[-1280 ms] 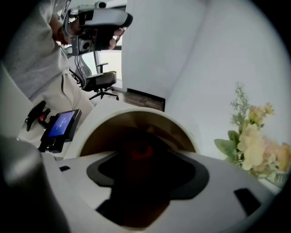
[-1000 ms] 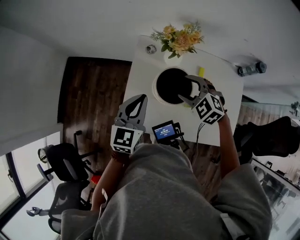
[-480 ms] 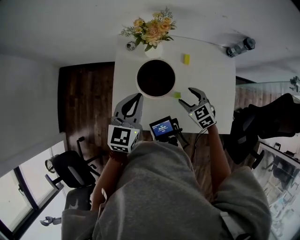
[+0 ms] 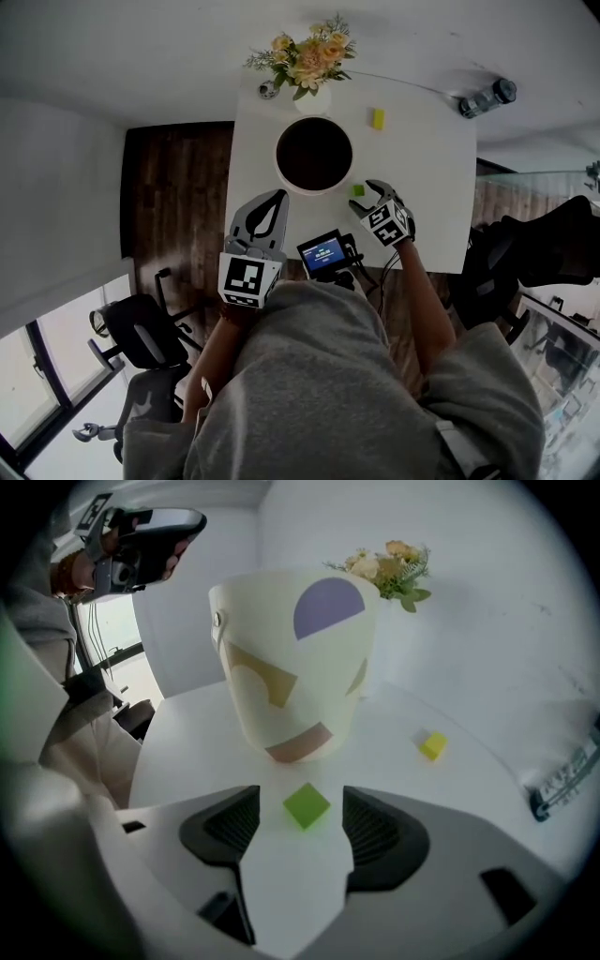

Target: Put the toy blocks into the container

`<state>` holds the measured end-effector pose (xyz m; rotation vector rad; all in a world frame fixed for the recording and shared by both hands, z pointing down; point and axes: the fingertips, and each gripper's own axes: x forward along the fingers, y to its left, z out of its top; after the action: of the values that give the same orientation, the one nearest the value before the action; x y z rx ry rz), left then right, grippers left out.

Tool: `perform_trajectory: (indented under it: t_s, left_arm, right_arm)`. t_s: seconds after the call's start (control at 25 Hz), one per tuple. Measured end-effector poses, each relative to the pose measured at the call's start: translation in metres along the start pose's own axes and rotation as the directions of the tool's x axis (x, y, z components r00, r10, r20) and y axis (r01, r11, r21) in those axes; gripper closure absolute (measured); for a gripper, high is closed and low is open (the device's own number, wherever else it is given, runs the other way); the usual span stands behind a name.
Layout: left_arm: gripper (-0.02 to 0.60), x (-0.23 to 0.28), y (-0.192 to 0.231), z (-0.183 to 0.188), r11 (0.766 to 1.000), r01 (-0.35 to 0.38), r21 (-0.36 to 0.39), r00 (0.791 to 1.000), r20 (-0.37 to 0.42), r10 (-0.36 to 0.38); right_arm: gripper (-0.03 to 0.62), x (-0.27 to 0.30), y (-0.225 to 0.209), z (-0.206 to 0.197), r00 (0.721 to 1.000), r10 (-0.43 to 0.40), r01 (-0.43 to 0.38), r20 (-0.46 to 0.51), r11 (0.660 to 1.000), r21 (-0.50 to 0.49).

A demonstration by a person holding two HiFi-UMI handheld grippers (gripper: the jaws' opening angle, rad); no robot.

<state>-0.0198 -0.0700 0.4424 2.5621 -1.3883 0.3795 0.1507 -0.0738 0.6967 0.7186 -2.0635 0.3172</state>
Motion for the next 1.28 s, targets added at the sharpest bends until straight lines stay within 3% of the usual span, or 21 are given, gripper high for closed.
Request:
perform_trajectory:
  t_s: [0.16, 0.88, 1.28]
  left_arm:
    - [0.575, -0.002, 0.000, -0.002, 1.000, -0.009, -0.001, 1.000, -0.001, 0.009]
    - [0.575, 0.001, 0.003, -0.001, 1.000, -0.009, -0.009, 1.000, 0.002, 0.009]
    - [0.575, 0.004, 0.005, -0.002, 0.999, -0.006, -0.034, 1.000, 0.010, 0.006]
  right_arm:
    - [0.348, 0.012, 0.001, -0.007, 1.000, -0.014, 0.014, -0.023, 1.000, -0.013]
    - [0.411, 0.019, -0.001, -0.011, 0.998, -0.030, 0.031, -0.062, 0.999, 0.015]
    - [0.413, 0.003, -0.010, -0.003, 0.998, -0.046, 0.048, -0.041, 0.998, 0.038]
